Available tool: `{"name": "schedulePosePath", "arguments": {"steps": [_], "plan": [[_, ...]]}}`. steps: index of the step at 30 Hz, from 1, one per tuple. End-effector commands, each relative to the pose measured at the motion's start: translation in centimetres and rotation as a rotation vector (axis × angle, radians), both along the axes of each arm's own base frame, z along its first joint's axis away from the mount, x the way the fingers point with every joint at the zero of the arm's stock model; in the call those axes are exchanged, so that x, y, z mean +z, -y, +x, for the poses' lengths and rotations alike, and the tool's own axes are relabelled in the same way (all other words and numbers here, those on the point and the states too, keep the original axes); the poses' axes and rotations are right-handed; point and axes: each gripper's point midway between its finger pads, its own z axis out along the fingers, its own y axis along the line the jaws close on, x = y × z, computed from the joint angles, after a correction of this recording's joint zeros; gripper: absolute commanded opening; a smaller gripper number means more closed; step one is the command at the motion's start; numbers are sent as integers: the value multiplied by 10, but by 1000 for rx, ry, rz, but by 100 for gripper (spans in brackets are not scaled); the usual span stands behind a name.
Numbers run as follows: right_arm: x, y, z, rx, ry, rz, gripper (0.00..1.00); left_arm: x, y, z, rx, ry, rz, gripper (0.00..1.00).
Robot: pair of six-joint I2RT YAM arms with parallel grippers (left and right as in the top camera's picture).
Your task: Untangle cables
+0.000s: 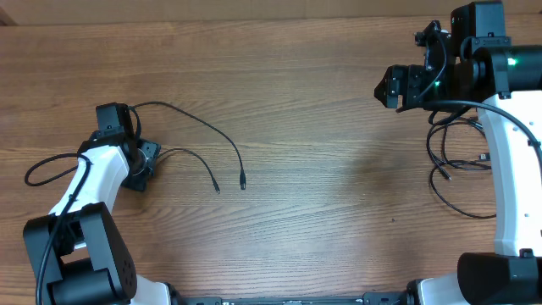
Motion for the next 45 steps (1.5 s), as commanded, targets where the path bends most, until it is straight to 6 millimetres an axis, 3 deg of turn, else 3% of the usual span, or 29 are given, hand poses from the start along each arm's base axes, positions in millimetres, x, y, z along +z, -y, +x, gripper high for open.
{"name": "schedulePosePath", "arguments": {"steps": [1, 8, 13, 18, 21, 24, 28, 32, 36, 41, 45], "plan": [[0, 0, -1, 4, 4, -10, 94, -1, -7, -2, 7, -9, 40, 62], [0, 1, -1, 3, 4, -10, 94, 0, -8, 3, -34, 6, 52, 36], [0, 1, -1, 3, 4, -10, 94, 1, -7, 7, -90, 15, 61, 29], [0, 1, -1, 3, 4, -10, 94, 14, 18, 37, -278, 138, -24, 5], [0, 1, -1, 3, 4, -10, 94, 34, 38, 60, -403, 220, -60, 4], [0, 1, -1, 3, 4, -10, 94, 76, 79, 91, -652, 333, -56, 4], [0, 1, -1, 3, 4, -10, 94, 127, 150, 112, -966, 451, -28, 4], [0, 1, -1, 3, 4, -10, 94, 167, 234, 108, -1246, 548, -8, 4], [0, 1, -1, 3, 4, -11, 94, 187, 304, 87, -1435, 604, -13, 4], [0, 2, -1, -1, 4, -18, 94, 192, 346, 61, -1556, 618, -39, 4], [0, 5, 0, -8, 5, -34, 94, 196, 343, 54, -1584, 613, -18, 8]]}}
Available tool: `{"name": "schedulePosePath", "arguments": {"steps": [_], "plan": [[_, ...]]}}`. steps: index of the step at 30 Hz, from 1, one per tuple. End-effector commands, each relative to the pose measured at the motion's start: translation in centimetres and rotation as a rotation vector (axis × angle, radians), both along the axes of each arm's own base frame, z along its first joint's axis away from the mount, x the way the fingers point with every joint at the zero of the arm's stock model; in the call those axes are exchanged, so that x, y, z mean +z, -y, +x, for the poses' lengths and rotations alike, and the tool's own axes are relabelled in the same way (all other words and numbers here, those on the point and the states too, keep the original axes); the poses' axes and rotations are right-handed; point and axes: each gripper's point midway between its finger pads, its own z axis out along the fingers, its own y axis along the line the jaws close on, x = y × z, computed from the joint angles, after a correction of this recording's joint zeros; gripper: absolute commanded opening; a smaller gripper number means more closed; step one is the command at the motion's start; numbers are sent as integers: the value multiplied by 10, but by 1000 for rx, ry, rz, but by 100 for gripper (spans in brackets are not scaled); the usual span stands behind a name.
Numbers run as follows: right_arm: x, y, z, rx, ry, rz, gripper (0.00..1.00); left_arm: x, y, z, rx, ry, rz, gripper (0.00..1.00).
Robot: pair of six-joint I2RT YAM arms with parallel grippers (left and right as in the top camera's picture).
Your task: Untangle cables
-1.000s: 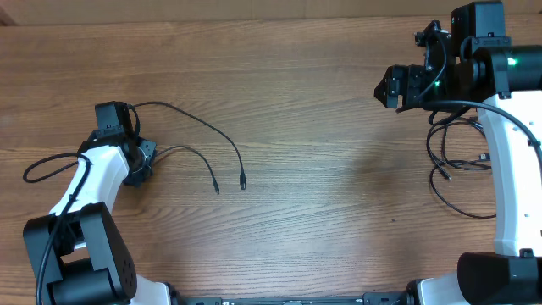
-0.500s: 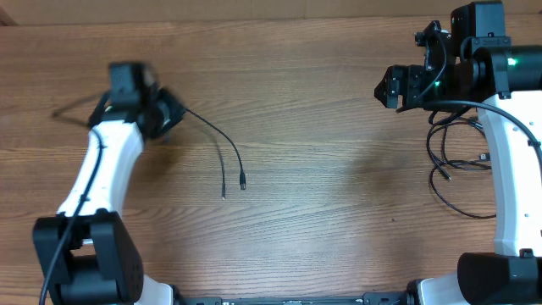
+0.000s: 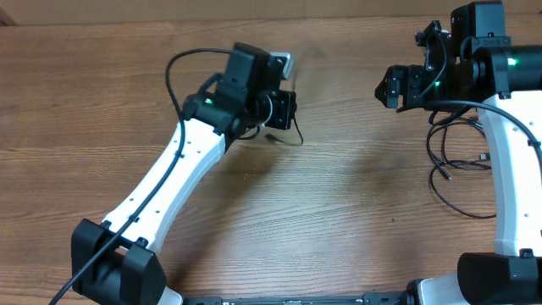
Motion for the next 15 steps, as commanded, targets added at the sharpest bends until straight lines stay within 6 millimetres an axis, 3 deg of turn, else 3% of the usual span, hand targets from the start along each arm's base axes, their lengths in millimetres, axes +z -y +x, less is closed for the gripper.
{"name": "schedulePosePath", "arguments": {"steps": [1, 5, 10, 15], "plan": [[0, 2, -1, -1, 5, -19, 95, 24, -8, 2, -28, 80, 12, 9], [0, 2, -1, -1, 5, -18, 95, 33, -36, 5, 41, 92, 48, 16], [2, -9, -2, 26, 5, 34, 99, 38, -60, 0, 87, 66, 66, 75], [3, -26, -5, 70, -4, 89, 99, 23, -98, -2, 198, 20, 196, 75]]}}
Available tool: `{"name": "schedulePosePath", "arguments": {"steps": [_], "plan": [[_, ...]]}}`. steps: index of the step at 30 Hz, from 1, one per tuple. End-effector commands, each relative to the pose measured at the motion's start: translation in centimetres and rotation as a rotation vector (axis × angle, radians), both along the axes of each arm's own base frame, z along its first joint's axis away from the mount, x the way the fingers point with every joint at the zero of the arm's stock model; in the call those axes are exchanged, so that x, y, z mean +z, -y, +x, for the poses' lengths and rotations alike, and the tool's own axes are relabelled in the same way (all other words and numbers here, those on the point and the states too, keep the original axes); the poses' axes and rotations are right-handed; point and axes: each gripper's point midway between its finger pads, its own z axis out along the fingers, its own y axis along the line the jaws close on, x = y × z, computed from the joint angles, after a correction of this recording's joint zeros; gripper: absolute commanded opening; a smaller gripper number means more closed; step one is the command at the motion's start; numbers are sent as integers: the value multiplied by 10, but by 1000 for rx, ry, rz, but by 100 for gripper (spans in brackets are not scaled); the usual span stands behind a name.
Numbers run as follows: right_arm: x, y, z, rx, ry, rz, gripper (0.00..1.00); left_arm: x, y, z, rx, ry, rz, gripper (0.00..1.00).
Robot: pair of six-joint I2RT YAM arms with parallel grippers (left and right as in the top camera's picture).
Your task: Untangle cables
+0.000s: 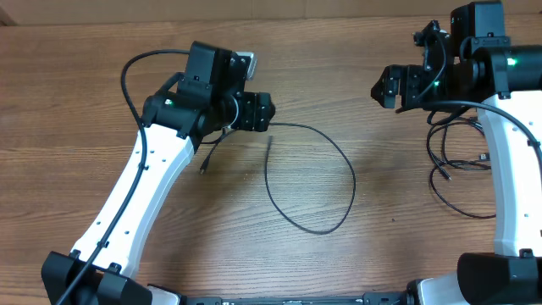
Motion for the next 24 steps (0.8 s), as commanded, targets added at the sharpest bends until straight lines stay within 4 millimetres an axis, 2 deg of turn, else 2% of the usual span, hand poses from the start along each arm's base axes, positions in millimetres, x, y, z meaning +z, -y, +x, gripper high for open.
{"name": "schedulePosePath", "arguments": {"steps": [1, 3, 6, 9, 14, 18, 21, 24], "plan": [[-1, -17, -5, 44, -10, 44, 99, 7, -32, 5, 96, 31, 108, 75], [-9, -20, -9, 40, -42, 49, 99, 4, -51, 1, 169, -2, 139, 76], [-32, -25, -20, 1, -135, 62, 98, 5, -84, -10, 290, -65, 147, 78], [-58, -20, -33, -80, -242, 55, 98, 6, -109, -20, 378, -117, 143, 80], [-108, -21, -72, -227, -481, 74, 98, 1, -142, -37, 462, -198, 161, 81], [-138, -49, -106, -171, -623, 152, 98, -2, -155, -43, 498, -233, 167, 82], [-155, -71, -117, 7, -598, 151, 98, -3, -161, -43, 515, -232, 174, 82], [-161, -92, -126, 191, -548, 111, 98, -3, -171, -43, 562, -236, 185, 82]]}}
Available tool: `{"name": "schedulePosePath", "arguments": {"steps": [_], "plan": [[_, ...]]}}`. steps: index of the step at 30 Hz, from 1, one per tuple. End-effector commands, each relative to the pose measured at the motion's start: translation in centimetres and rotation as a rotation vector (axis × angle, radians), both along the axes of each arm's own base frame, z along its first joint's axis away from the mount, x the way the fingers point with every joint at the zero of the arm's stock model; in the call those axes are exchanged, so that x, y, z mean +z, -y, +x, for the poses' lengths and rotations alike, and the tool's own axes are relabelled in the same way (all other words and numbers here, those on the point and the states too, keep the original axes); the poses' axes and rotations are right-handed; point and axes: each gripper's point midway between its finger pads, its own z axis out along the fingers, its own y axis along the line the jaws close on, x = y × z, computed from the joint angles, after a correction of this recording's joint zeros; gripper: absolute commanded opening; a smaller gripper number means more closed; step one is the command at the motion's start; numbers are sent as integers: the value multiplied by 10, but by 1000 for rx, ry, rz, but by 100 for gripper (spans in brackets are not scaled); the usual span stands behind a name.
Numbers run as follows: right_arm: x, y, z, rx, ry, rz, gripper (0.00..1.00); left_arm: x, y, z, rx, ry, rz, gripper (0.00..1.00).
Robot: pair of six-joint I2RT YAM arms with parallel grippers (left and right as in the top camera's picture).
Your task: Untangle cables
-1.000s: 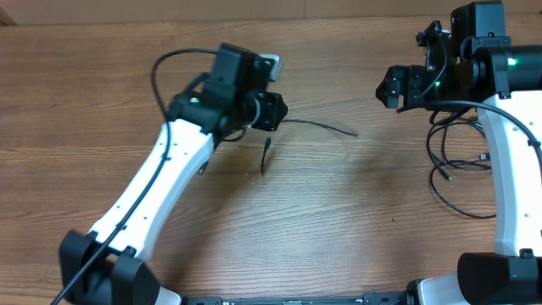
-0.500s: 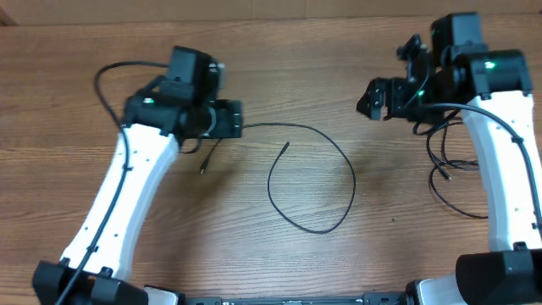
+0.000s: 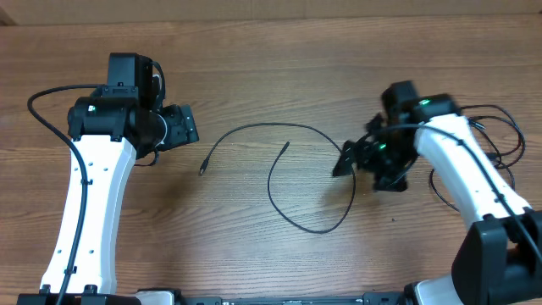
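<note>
One thin black cable [image 3: 254, 127] lies loose in the middle of the table. From a plug end [image 3: 201, 169] it arcs right, loops down and comes back up to a second end [image 3: 286, 147]. My left gripper [image 3: 191, 127] hovers left of the arc, open, with nothing between its fingers. My right gripper [image 3: 340, 164] is low over the table at the loop's right bend, fingers apart, pointing left. Whether it touches the cable cannot be told.
A bundle of other black cables [image 3: 449, 182] lies at the right edge, partly under the right arm [image 3: 457, 161], with loops [image 3: 500, 127] running behind it. The left arm's own lead [image 3: 42, 106] curves at the far left.
The left gripper has moved left and no longer holds the cable, whose arc has shifted slightly. The right arm has moved from the far right corner down to the loop's right bend.
First the left gripper was low at the far left by a cable with two loose ends, the right arm parked at the back right. Then the left gripper was mid-table with the cable bunched in it, then with the cable trailing in a loop. Now the cable lies free.
</note>
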Motion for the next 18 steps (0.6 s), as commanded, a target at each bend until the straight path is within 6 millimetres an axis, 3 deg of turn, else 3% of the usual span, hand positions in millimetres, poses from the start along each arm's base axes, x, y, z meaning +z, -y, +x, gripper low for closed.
{"name": "schedulePosePath", "arguments": {"steps": [1, 6, 12, 18], "plan": [[-1, -33, -13, 229, 67, 54, 98, 11, -14, 2, 74, 28, 16, 82], [-12, -48, -20, 410, 151, -93, 98, 10, -21, -1, 110, 16, 10, 82], [-33, -81, -33, 607, 280, -173, 96, 9, -22, -2, 114, 9, 11, 83], [-52, -102, -61, 863, 358, -208, 93, 9, -23, -2, 114, 9, 11, 83]]}}
